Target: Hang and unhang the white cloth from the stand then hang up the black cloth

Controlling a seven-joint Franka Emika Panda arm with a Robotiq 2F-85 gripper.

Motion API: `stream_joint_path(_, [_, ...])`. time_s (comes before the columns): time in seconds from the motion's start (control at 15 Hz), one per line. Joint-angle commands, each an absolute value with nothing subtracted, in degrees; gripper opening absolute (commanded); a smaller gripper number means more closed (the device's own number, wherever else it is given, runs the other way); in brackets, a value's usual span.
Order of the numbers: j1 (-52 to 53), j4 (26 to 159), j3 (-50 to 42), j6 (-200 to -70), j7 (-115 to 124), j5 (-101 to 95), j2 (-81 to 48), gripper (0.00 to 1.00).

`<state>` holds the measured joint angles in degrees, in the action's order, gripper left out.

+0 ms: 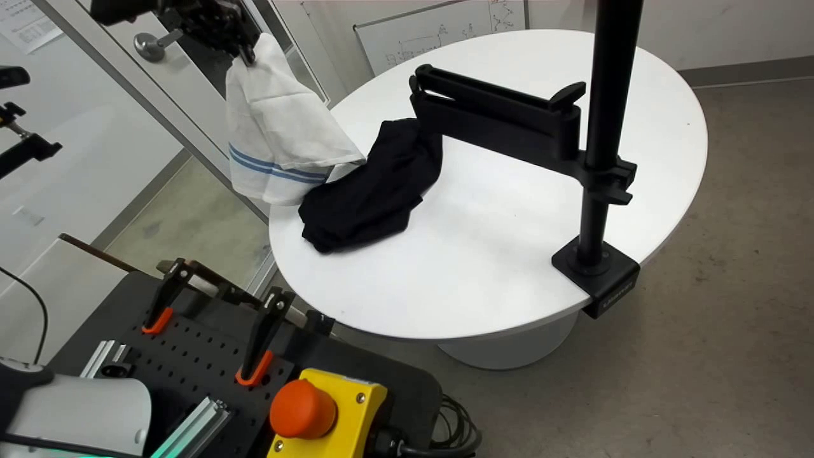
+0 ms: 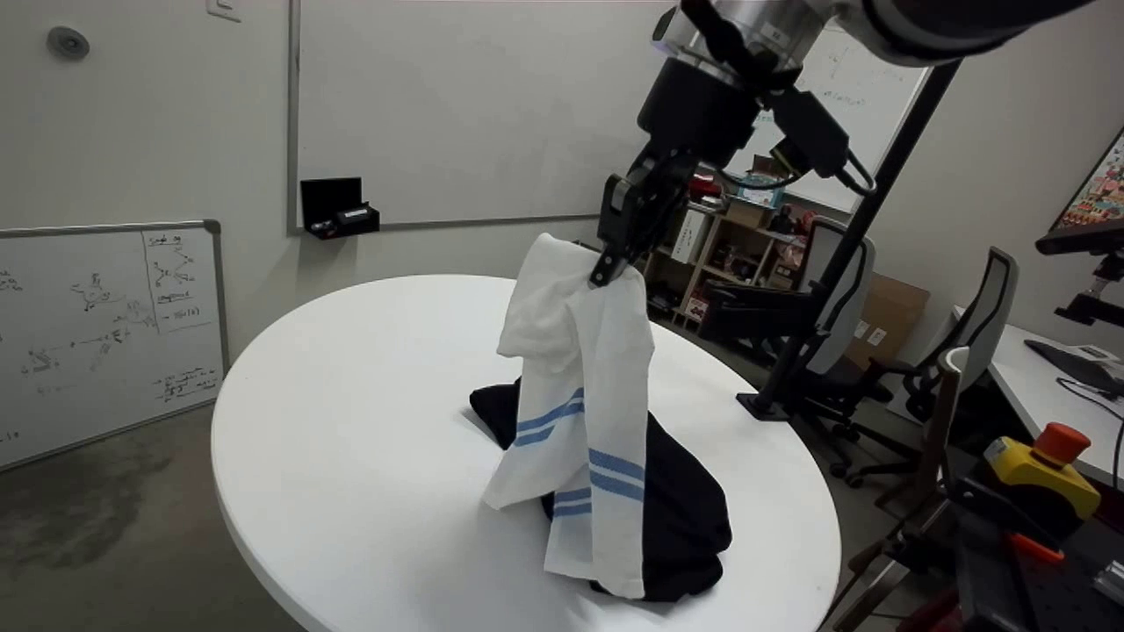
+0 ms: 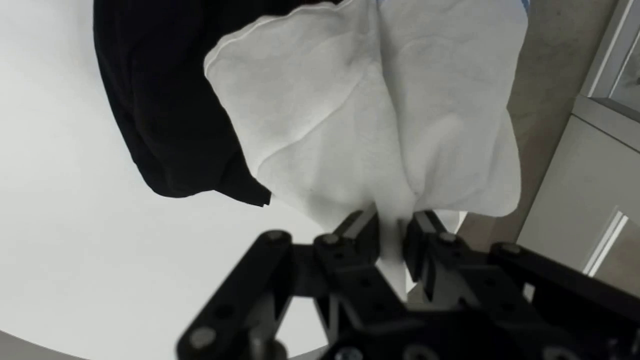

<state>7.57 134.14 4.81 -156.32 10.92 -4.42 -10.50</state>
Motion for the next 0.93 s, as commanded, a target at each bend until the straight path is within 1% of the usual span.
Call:
stream_joint_path(0.0, [9.2, 131.2, 2.2, -158.1, 15.7, -8.5, -14.8, 0.03])
stream_joint_path(0.07, [9.6, 130.8, 1.5, -158.0, 16.7, -9.1, -15.4, 0.03])
stream_joint_path(0.13, [9.8, 130.7, 1.2, -158.0, 17.2, -9.3, -15.7, 0.38])
stream_joint_path(0.2, [10.1, 130.6, 0.9, -158.0, 17.6, -9.3, -16.1, 0.39])
stream_joint_path(0.47, [10.5, 129.3, 0.0, -156.3, 18.2, -8.6, -16.9, 0.66])
stream_joint_path(0.73, [9.2, 128.2, -0.1, -151.6, 17.4, -6.6, -16.2, 0.94])
stream_joint_path(0.8, [8.7, 128.0, -0.1, -150.2, 17.1, -6.1, -15.9, 0.99])
stream_joint_path(0.87, [8.1, 127.8, -0.6, -148.8, 17.2, -6.1, -15.3, 1.0])
